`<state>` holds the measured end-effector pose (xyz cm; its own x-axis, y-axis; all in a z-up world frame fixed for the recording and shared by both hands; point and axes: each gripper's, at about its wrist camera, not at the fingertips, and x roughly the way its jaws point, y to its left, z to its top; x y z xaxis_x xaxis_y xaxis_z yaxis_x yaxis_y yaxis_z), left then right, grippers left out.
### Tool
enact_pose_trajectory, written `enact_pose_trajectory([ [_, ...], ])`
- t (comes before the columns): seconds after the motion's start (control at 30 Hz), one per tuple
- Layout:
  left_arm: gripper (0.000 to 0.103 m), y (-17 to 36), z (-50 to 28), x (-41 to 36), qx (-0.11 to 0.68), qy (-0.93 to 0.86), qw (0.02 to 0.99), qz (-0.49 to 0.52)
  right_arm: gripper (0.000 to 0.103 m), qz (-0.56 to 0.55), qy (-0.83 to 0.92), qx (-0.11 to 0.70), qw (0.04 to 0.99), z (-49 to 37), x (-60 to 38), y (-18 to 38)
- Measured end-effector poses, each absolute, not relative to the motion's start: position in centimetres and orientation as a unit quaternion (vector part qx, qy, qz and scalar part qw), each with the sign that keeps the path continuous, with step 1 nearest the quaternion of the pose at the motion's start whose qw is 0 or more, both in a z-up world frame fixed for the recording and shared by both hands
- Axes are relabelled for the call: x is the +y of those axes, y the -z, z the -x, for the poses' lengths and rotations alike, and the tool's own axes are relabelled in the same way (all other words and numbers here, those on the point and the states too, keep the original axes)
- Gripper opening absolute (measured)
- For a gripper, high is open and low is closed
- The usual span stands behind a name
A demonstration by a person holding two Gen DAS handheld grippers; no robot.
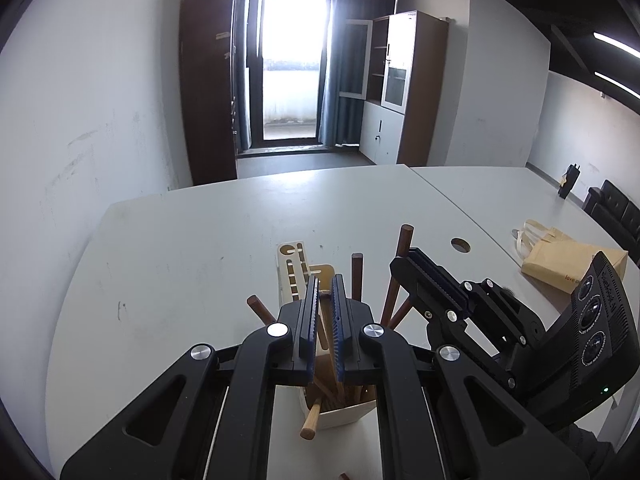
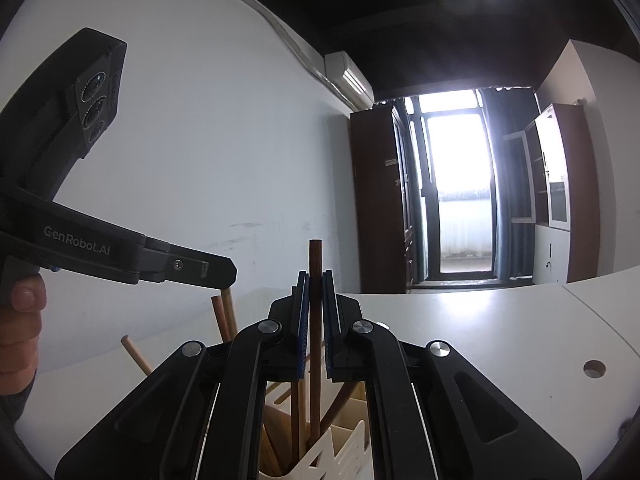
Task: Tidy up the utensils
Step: 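Lower both held chopsticks down into the holder slots, then open both grippers to release the chopsticks and move them back down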
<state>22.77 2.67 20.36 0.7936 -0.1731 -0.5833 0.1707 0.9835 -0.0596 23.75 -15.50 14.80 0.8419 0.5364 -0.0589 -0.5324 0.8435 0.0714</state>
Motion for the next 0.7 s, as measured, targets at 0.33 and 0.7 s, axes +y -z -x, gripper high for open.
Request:
enact_pose_trajectory([
  [0.33, 0.008, -19.4, -22.4, 3.1, 0.308, 0.096, 0.946, 0.009, 0.007, -0.013, -0.281, 0.059, 0.958, -23.3, -15.0, -14.0],
  [0.7, 0.066, -21.4, -18.7, 4.1, 0.244, 0.084, 0.966, 0.007, 0.057, -0.028, -0.279, 0.043, 0.959, -21.2, -16.0, -15.0],
])
